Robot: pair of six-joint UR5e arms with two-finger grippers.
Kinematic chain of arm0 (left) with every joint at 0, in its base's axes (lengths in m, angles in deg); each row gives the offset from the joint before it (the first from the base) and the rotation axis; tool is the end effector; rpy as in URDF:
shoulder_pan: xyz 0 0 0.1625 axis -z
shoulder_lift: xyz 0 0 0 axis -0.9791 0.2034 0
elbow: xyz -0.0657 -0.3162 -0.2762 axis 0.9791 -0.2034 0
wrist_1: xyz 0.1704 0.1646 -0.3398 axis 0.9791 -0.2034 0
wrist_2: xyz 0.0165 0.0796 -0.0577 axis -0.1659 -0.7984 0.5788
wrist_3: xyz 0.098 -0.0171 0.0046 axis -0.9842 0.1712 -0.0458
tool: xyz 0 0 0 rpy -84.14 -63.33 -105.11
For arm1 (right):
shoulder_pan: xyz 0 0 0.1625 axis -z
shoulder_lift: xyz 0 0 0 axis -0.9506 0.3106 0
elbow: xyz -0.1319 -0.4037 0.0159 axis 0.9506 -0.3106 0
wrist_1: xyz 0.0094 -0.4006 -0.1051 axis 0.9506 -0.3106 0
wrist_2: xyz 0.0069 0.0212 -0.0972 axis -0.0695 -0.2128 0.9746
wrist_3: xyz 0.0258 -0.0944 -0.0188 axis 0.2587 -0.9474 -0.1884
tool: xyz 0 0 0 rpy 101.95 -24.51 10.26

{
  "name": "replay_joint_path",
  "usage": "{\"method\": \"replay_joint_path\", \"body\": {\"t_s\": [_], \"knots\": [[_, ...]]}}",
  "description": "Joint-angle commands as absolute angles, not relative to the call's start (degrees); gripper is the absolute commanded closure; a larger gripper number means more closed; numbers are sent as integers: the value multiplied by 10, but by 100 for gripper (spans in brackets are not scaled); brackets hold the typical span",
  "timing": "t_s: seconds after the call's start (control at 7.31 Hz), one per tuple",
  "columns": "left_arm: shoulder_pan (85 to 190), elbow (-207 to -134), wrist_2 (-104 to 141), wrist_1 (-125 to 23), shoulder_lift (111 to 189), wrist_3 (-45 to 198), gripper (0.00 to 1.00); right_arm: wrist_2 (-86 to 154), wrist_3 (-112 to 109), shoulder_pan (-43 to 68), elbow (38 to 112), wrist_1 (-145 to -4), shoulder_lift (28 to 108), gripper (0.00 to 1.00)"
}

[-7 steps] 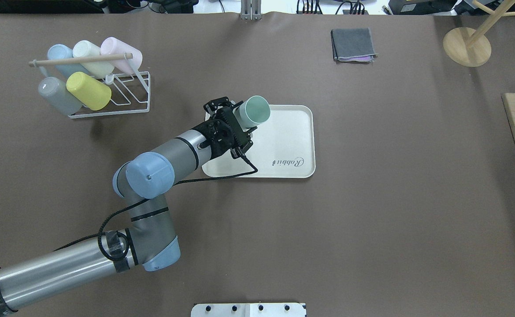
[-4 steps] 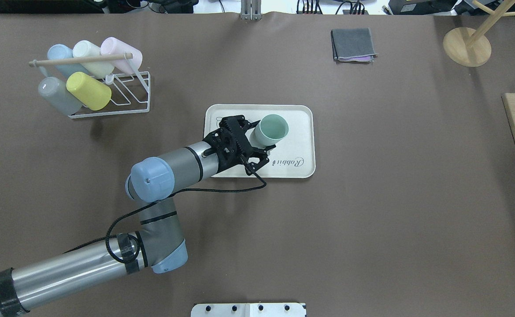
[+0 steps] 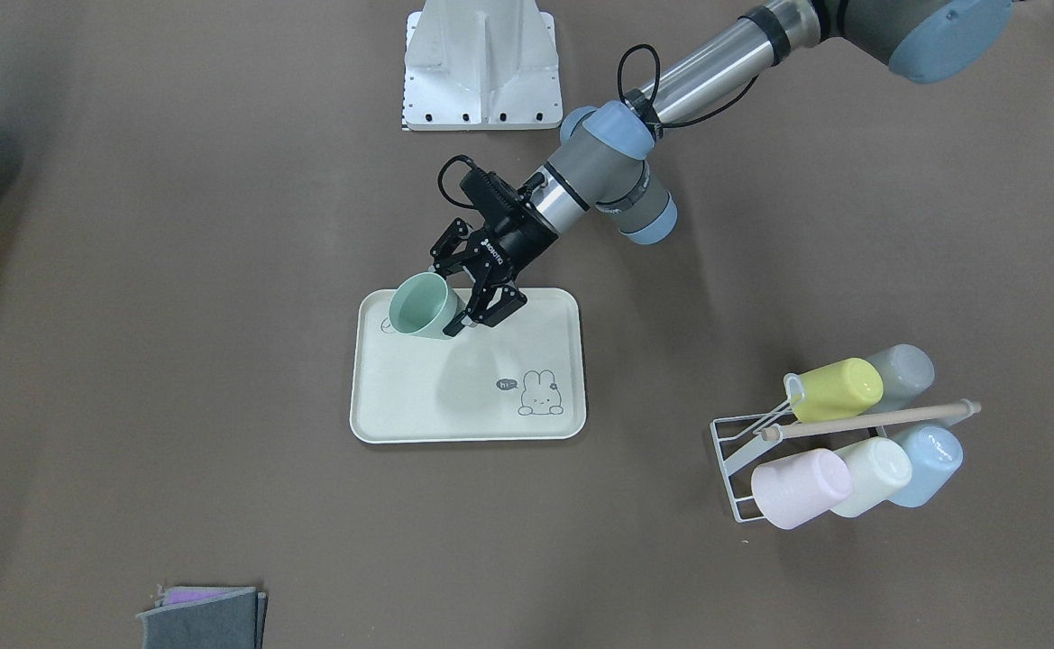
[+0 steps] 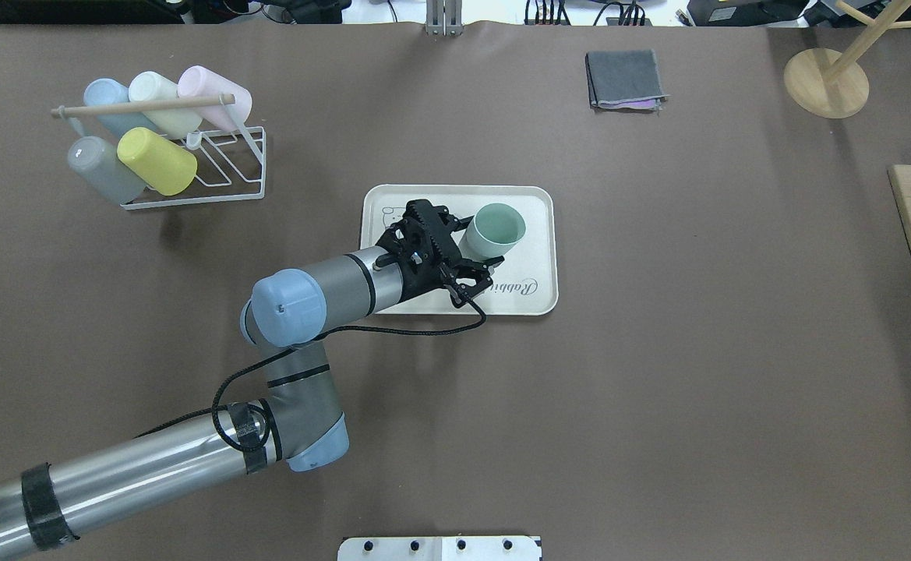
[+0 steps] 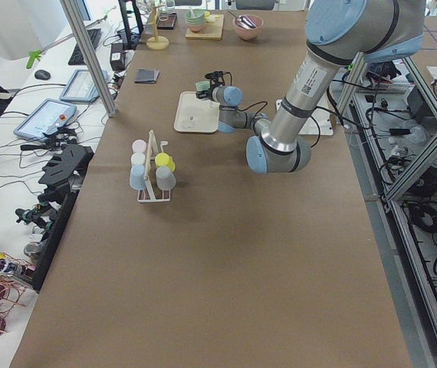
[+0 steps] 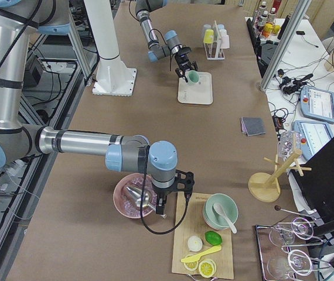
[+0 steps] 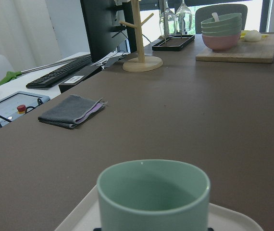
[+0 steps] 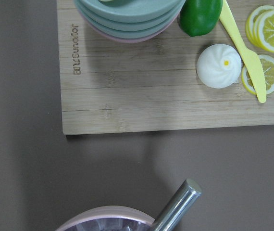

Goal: Pick up and place green cup on tray

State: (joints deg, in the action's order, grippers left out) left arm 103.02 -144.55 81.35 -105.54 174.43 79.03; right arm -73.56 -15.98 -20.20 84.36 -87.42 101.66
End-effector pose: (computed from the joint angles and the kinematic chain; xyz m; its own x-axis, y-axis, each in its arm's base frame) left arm 0.6176 -0.4420 0.2257 0.4336 0.8480 -0.3047 0.2963 0.1852 0.9370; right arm 0.0824 -0.3852 0.6657 0.7534 0.0818 0.6525 -0.0622 0.9966 -0.0532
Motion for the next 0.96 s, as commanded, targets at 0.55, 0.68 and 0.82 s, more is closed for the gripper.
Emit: {"method": "replay_joint_path", "body": {"t_s": [0.55,0.68,0.82], "knots": [[1045,-1404,833,-1048,1753,871,90,-735,-161,-202,844,-873,1016,0],[1045,-1406,840,-1048,1753,871,87,-735,-161,-202,844,-873,1016,0],[1045,-1406,852,-1051,1754,869,87,-735,-162,-202,844,-873,1016,0]]}}
